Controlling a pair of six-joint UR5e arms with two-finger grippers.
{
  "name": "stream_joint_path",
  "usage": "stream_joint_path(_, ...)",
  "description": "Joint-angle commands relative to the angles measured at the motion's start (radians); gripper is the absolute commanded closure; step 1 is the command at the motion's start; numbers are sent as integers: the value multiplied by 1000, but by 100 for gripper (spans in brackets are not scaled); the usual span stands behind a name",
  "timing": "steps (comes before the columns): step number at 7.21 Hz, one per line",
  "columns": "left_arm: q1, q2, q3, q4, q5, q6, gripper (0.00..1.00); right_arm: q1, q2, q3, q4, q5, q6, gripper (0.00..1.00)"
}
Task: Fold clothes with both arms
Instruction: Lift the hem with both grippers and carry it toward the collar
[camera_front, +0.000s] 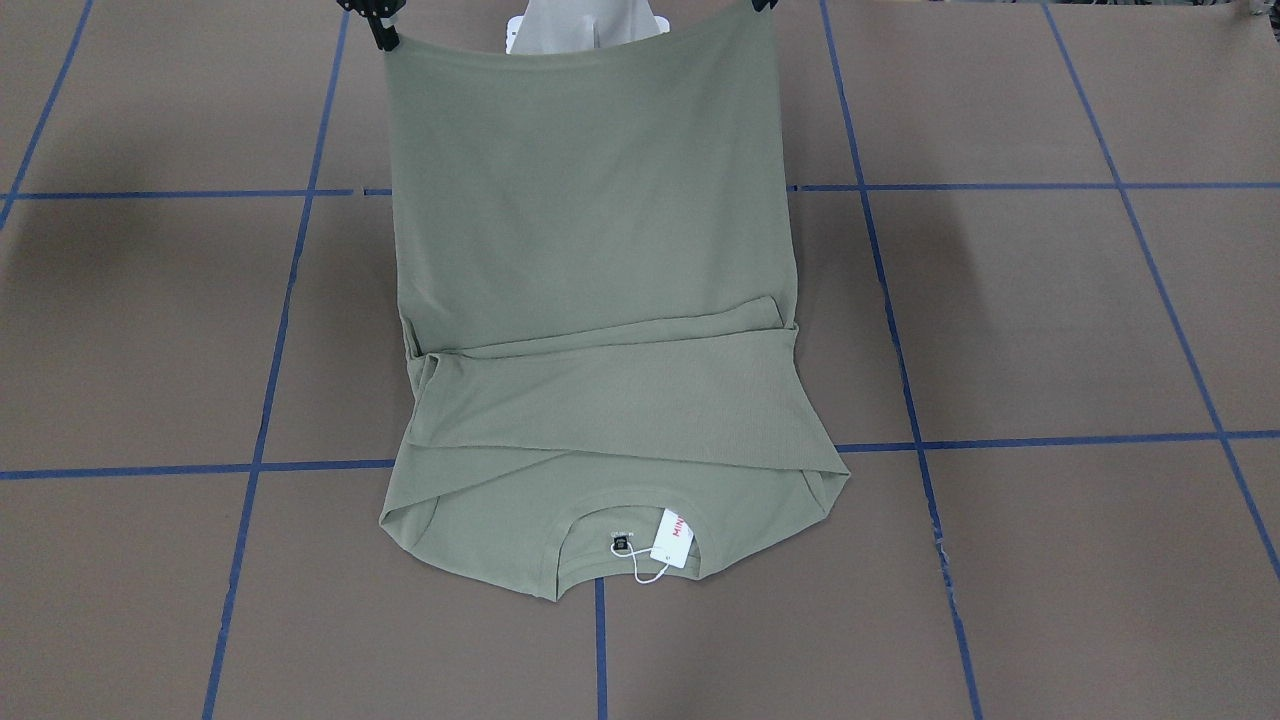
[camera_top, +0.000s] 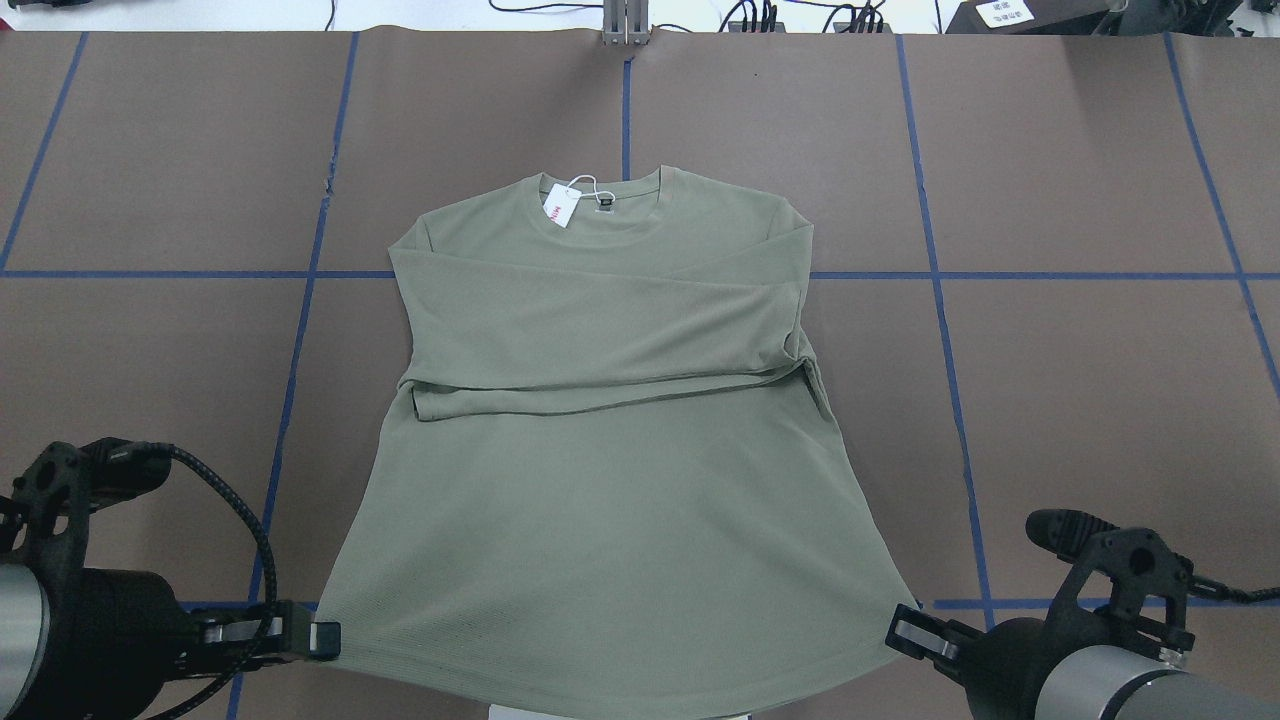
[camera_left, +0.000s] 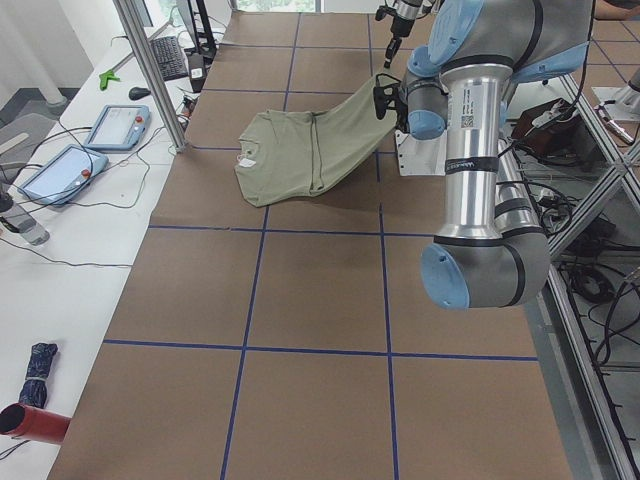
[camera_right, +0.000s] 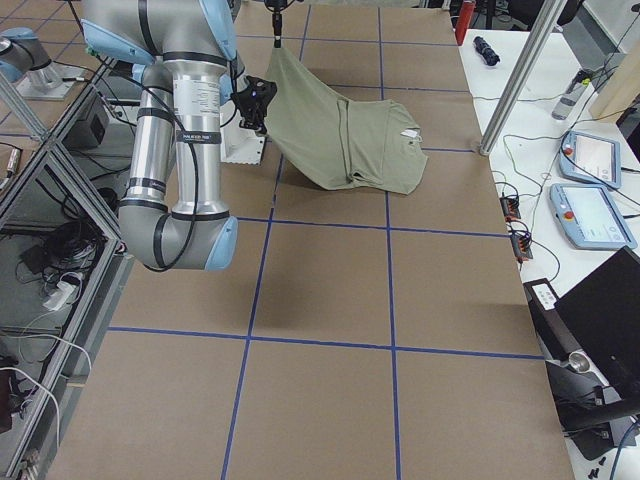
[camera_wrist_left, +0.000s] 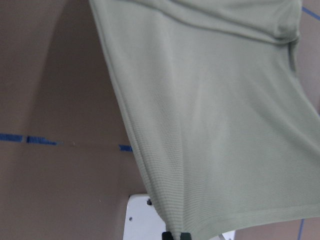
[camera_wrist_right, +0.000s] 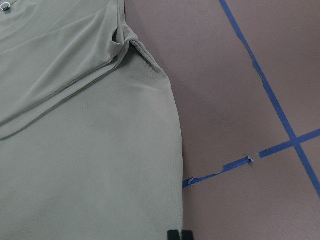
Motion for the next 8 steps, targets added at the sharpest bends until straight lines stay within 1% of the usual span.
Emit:
stream_joint_path(1, -113, -180, 177, 46, -33, 163, 100, 152, 289, -124, -145, 52, -168, 100)
stream_joint_path(2, -194, -205, 223, 48, -36, 259, 100, 282, 343, -218, -130, 132, -278, 100)
stream_joint_path(3, -249, -204, 260, 48, -36, 307, 100, 399, 380, -322, -106, 195, -357, 100)
stream_joint_path(4, -268, -247, 363, 37, -34, 320, 100, 468, 384, -428, 7, 225, -391, 100)
stream_joint_path(5, -353, -328, 423, 49, -42, 386, 100, 539, 385, -509, 90, 292, -451, 100)
stream_joint_path(6, -418, -342, 470, 48, -45, 435, 100, 593, 387, -563, 142, 311, -495, 100)
stream_joint_path(7, -483, -383, 529, 48, -45, 470, 100, 648, 388, -626, 185, 323, -529, 100)
stream_joint_path(8, -532, -417, 612, 43, -44, 521, 100, 708, 438, -724, 230, 361, -573, 100)
